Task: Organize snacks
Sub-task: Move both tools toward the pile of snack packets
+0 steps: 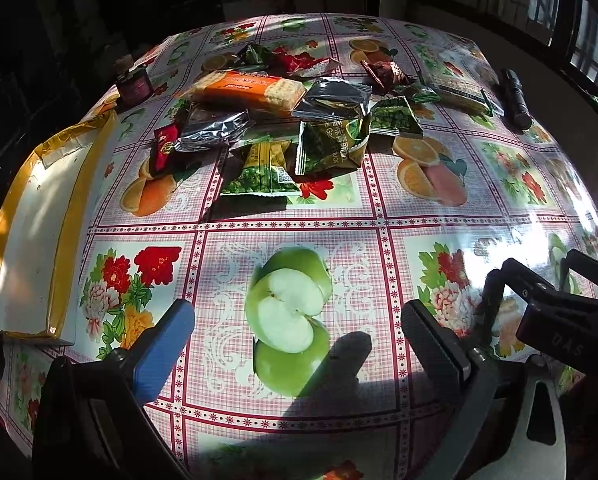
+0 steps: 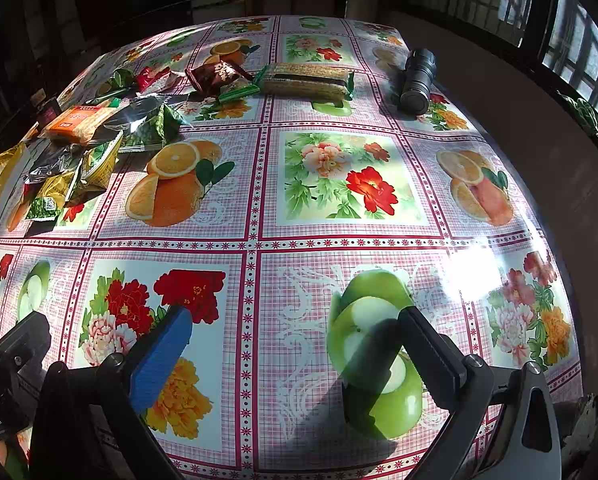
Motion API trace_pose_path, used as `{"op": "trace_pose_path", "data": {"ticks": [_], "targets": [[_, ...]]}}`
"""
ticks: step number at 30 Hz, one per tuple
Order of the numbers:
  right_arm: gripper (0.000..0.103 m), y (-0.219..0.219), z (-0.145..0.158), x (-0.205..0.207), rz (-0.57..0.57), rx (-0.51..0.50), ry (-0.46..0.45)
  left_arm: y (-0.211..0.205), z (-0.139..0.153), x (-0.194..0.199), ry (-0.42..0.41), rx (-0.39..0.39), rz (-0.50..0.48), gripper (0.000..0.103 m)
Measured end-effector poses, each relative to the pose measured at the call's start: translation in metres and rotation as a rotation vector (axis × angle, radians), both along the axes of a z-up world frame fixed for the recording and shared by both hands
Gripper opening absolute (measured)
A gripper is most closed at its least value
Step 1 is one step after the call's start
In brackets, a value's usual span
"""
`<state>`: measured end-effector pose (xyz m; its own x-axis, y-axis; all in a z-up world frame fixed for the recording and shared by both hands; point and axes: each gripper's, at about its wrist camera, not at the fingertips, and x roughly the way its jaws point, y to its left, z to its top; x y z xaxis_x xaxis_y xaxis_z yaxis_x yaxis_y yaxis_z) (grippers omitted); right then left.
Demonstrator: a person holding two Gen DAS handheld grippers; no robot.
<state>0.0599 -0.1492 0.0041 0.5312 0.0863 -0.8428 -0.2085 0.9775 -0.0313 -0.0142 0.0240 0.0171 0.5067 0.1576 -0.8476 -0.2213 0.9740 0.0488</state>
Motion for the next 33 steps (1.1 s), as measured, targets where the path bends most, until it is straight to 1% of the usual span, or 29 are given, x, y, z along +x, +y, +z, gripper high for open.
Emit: {"op": "trace_pose_path", "data": {"ticks": [4,6,7,9,10,11,13,15,17,18,20,23,26,30,33], "targets": [[0.102,0.003,0.003,-0.004,0.043,-0.023,-0.002,0.002,0.000,0.000,-0.002,-0.020,0.002,0.103],[0.102,0.004,0.008,-0.005,0.062,-0.025,-0.014,0.008,0.004,-0.002,-0.024,-0.047,0.007,0.103],[0.102,0.003,0.010,-0.006,0.069,0.007,-0.011,0.010,0.006,-0.003,-0.036,-0.065,0.010,0.103],[0.102,0.001,0.012,-0.007,0.102,0.152,0.026,0.017,0.010,-0.004,-0.055,-0.090,0.019,0.103],[0.102,0.003,0.012,-0.009,0.117,0.202,0.040,0.019,0.011,-0.003,-0.052,-0.080,0.023,0.103],[0.102,0.005,0.012,-0.009,0.124,0.217,0.048,0.021,0.011,-0.002,-0.044,-0.057,0.034,0.103],[0.102,0.016,0.011,-0.013,0.131,0.171,0.040,0.026,0.011,0.000,-0.033,-0.018,0.057,0.103],[0.102,0.024,0.015,-0.016,0.145,0.137,0.015,0.036,0.012,0.000,-0.034,-0.009,0.079,0.103],[0.102,0.027,0.017,-0.017,0.147,0.131,0.001,0.042,0.015,-0.001,-0.037,0.011,0.100,0.103],[0.102,0.028,0.023,-0.019,0.143,0.135,-0.019,0.045,0.017,-0.002,-0.044,0.027,0.105,0.103],[0.102,0.029,0.026,-0.015,0.123,0.127,-0.021,0.049,0.021,-0.004,-0.060,0.050,0.114,0.103],[0.102,0.030,0.031,-0.011,0.095,0.092,-0.025,0.059,0.024,-0.007,-0.070,0.033,0.127,0.103],[0.102,0.032,0.038,-0.009,0.068,0.045,-0.050,0.067,0.023,-0.008,-0.063,0.017,0.142,0.103],[0.102,0.036,0.046,-0.008,0.056,-0.034,-0.097,0.073,0.020,-0.011,-0.051,-0.002,0.158,0.103],[0.102,0.036,0.050,-0.009,0.060,-0.057,-0.116,0.075,0.018,-0.012,-0.035,-0.013,0.166,0.103]]}}
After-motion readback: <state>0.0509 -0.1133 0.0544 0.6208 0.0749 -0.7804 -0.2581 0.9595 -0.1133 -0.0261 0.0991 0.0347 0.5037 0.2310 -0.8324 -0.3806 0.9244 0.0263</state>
